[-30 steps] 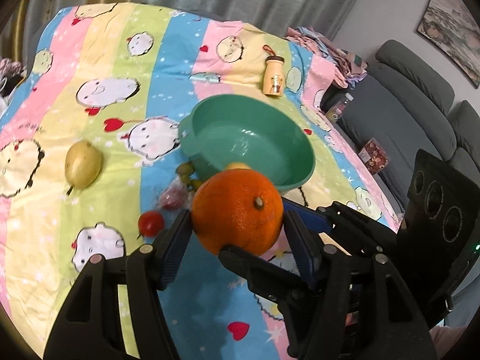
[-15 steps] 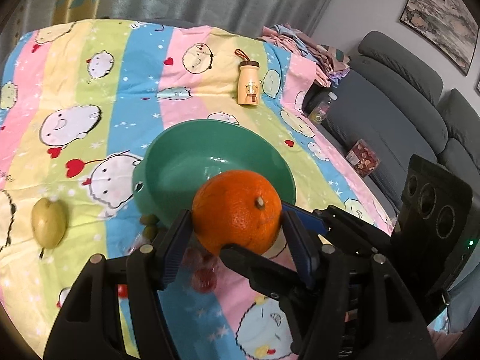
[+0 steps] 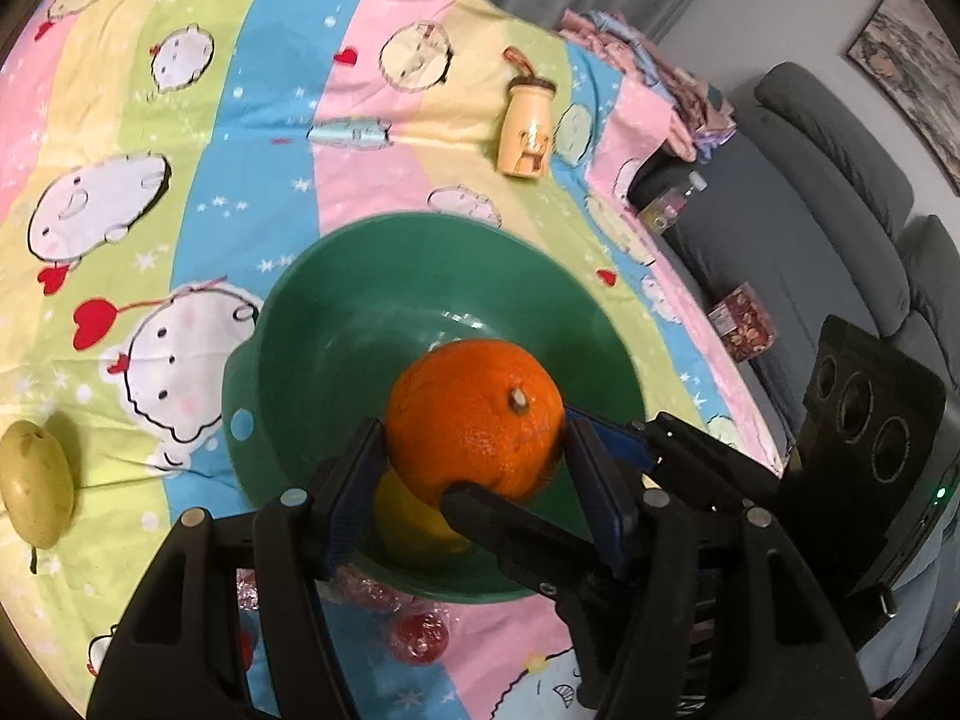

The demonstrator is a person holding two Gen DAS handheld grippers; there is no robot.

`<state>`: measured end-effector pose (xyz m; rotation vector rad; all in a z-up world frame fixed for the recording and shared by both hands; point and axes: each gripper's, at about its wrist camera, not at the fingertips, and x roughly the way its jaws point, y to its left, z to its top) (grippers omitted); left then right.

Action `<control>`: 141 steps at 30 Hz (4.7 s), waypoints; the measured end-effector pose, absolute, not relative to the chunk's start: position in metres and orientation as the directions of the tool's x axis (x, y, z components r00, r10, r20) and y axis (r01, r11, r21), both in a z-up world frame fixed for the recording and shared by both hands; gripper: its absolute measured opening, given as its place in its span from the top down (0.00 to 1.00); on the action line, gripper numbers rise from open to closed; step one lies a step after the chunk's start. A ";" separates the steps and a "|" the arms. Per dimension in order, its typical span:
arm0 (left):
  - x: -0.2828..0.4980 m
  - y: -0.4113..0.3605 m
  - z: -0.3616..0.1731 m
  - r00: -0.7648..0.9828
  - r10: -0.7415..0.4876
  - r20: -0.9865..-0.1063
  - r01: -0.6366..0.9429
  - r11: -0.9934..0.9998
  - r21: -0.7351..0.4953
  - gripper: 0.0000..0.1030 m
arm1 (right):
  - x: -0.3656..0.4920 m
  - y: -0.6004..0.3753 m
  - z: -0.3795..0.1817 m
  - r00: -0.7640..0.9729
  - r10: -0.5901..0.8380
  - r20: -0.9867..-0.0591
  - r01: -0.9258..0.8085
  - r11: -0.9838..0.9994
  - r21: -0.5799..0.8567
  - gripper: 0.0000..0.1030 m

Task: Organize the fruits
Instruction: 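Carry the orange into the green bowl and open the left gripper, then lift the left gripper out of the bowl and back away, then move the left gripper to the yellow pear and close on it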

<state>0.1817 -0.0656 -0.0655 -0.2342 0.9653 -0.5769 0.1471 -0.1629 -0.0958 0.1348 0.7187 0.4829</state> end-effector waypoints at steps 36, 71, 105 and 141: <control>0.055 0.015 -0.048 0.664 -0.198 -0.721 0.102 0.979 -0.175 0.01 | 0.035 -0.175 -0.079 0.672 0.416 -0.613 -0.317 0.909 0.270 0.21; -0.009 0.016 -0.024 0.759 -0.185 -0.624 0.121 0.982 -0.143 0.00 | -0.006 -0.142 -0.045 0.728 0.349 -0.590 -0.325 0.933 0.151 0.07; 0.040 0.088 -0.076 0.593 -0.585 -0.553 0.219 0.779 -0.588 0.00 | 0.029 -0.115 -0.093 0.616 0.396 -0.680 -0.383 0.906 0.181 0.04; 0.188 0.146 -0.126 0.560 -0.433 -0.706 0.151 0.891 -0.427 0.35 | 0.176 0.046 -0.139 0.377 0.576 -0.726 -0.634 0.731 0.251 0.16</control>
